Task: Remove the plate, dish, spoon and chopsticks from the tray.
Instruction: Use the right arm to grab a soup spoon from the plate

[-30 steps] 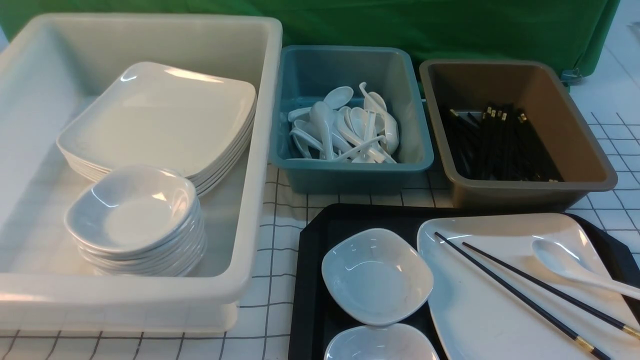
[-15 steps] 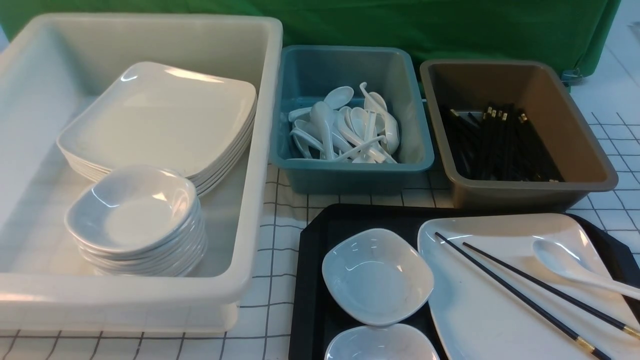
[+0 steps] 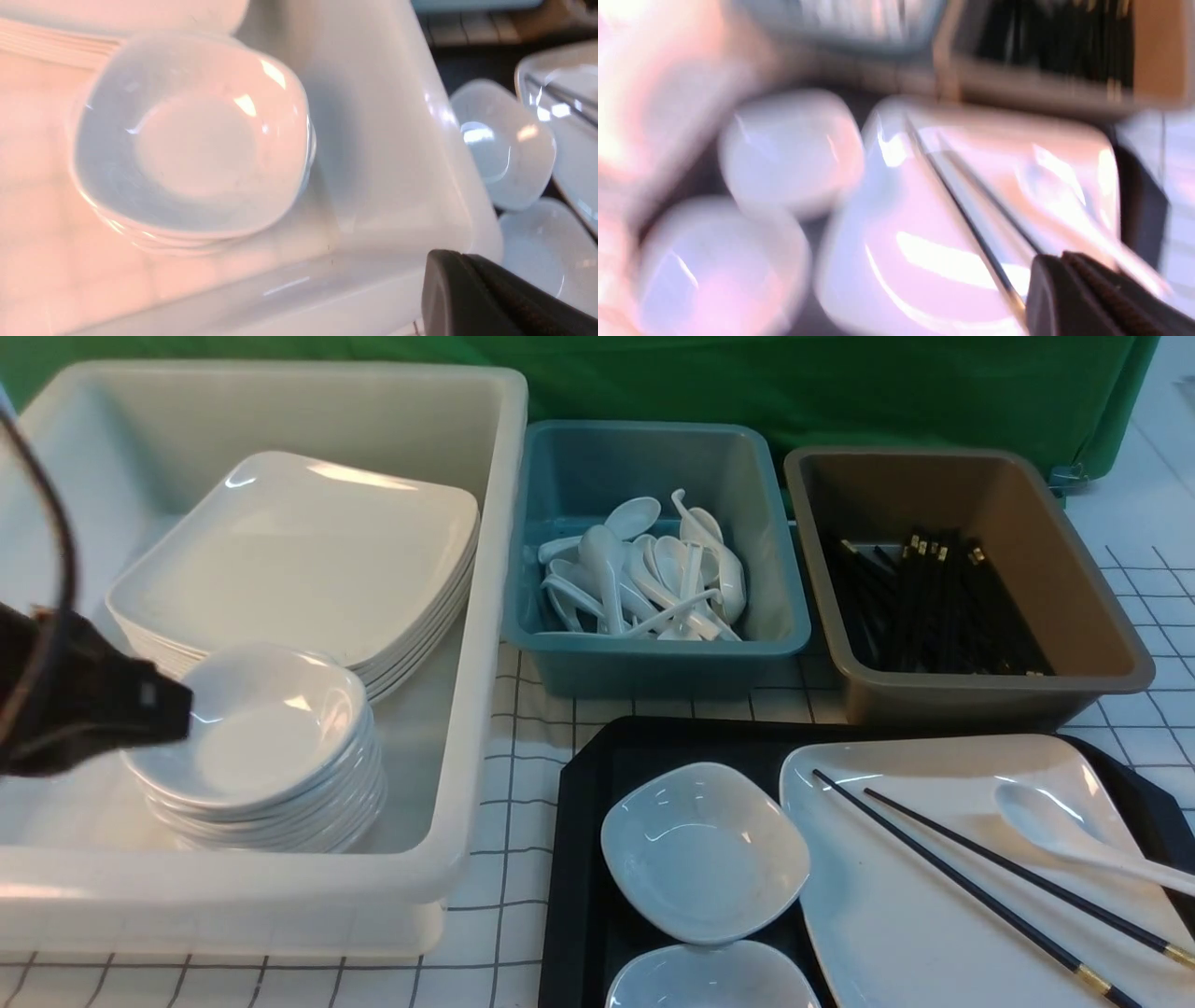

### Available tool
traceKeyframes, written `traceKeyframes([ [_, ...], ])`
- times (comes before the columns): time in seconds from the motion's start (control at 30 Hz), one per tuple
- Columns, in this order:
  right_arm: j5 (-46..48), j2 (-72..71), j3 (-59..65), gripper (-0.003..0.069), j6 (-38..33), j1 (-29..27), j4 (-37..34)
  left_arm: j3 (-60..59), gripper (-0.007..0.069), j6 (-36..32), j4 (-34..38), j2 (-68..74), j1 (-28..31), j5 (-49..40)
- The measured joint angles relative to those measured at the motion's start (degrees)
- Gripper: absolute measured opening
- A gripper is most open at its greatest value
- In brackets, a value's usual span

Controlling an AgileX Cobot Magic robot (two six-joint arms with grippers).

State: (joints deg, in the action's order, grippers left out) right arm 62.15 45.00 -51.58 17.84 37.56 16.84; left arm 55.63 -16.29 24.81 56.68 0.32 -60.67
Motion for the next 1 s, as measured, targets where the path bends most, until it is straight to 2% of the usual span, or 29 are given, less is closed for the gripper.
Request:
traceKeyframes([
  [0.1, 5.4, 7.3, -1.3, 0.0001, -1.6, 0.8, 3.7, 0.0, -0.0001, -4.8, 1.3, 3.6, -0.7, -1.8],
  [0.23, 6.1, 12.7, -1.5, -0.0004, -5.1, -2.6, 3.9, 0.0, -0.0008, -6.7, 1.6, 4.6, -5.2, -0.4],
  [0.3, 5.1, 16.4, -1.5, -0.0004, -11.1, -10.6, 1.3, 0.0, -0.0011, -7.0, 2.1, 4.8, -12.8, 2.7],
  [0.33, 5.0, 16.9, -1.5, -0.0004, -11.8, -11.3, 0.5, 0.0, -0.0011, -7.0, 2.2, 4.8, -13.4, 3.0],
  [0.47, 1.1, 23.0, -1.5, -0.0004, -28.4, -29.0, -11.8, 0.3, -0.0011, -5.4, 2.5, 7.1, -28.3, 11.3],
  [0.53, -1.5, 26.7, -1.5, -0.0003, -37.5, -35.8, -19.4, 1.4, -0.0011, -3.9, 2.7, 10.0, -34.2, 14.5],
  [0.57, -1.7, 27.1, -1.5, -0.0003, -38.3, -36.4, -19.4, 1.7, -0.0011, -3.6, 2.8, 10.3, -34.7, 14.7],
  [0.6, -2.8, 29.7, -1.5, 0.0002, -44.0, -39.6, -24.2, 2.9, -0.0011, -3.0, 2.8, 12.9, -38.0, 16.2],
  [0.7, -5.3, 35.2, -1.5, 0.0058, -54.0, -42.1, -29.4, 6.6, -0.0011, -2.9, 2.8, 18.9, -43.3, 17.4],
  [0.9, -13.2, 43.0, -1.5, 0.0262, -57.3, -42.3, -30.8, 12.1, -0.0010, -4.6, 3.8, 27.5, -45.7, 19.0],
  [1.0, -16.8, 45.5, -1.5, 0.0310, -57.7, -42.6, -30.8, 13.9, -0.0006, -6.0, 3.8, 30.7, -45.7, 19.2],
])
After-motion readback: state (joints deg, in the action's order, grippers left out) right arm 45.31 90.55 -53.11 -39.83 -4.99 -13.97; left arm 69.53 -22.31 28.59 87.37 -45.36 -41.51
